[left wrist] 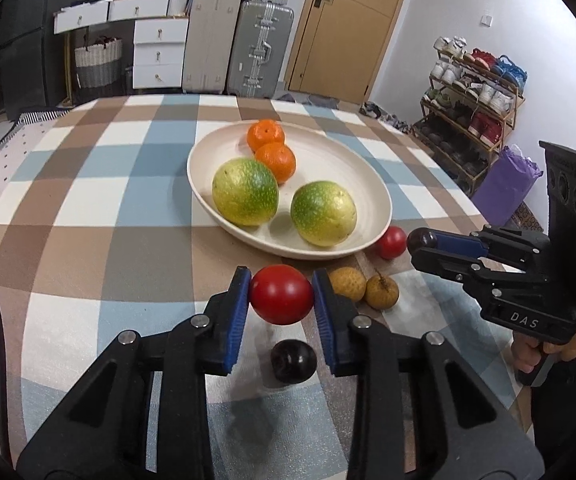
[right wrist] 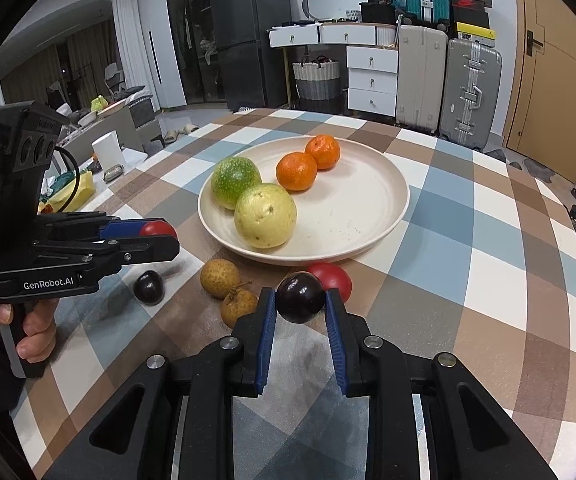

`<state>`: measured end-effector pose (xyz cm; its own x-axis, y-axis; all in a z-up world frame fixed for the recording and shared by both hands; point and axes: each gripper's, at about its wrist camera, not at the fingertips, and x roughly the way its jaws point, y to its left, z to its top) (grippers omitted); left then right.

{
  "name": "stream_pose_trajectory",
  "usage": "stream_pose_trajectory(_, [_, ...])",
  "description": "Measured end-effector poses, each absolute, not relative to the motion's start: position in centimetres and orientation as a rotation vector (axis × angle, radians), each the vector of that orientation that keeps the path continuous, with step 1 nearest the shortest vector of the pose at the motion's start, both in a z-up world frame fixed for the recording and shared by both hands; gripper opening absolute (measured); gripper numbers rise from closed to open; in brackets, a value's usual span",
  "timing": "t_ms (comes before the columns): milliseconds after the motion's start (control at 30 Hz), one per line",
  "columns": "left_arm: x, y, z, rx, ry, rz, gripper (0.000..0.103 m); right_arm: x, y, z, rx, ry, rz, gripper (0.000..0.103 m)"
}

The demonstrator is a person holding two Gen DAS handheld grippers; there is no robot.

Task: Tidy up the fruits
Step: 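Carry the tomato and plum over the white plate and open both tools to release them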

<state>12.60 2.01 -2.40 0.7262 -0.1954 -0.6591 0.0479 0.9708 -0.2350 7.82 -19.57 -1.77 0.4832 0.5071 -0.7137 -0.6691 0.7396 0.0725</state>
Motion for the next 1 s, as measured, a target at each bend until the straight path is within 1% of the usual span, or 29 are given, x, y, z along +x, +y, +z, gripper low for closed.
stream_pose_trajectory(200, [11.8,1.8,-1.1,-0.193,0.678,-0.127,0.029,8.1,-20.5,-0.7,-0.159,0.733,0.708,0.026])
stream_pose_trajectory(533, [13.0,1.6,-1.1,-0.186,0.677,-0.107,0.029,8.5,-21.2,0.5,-0.091,0.664,0.680,0.026])
stream_pose_trajectory(867, [15.2,1.3,-1.0,-0.144,0.658,-0.078,0.029,9.1,-20.6,0.3,-0.063,0.664,0.686,0.026])
stream_pose_trajectory(1000, [16.3,1.5,-1.3,-0.142,0.676,-0.080,0.029,9.8,-20.7,0.5,-0.027,0.670,0.688,0.026])
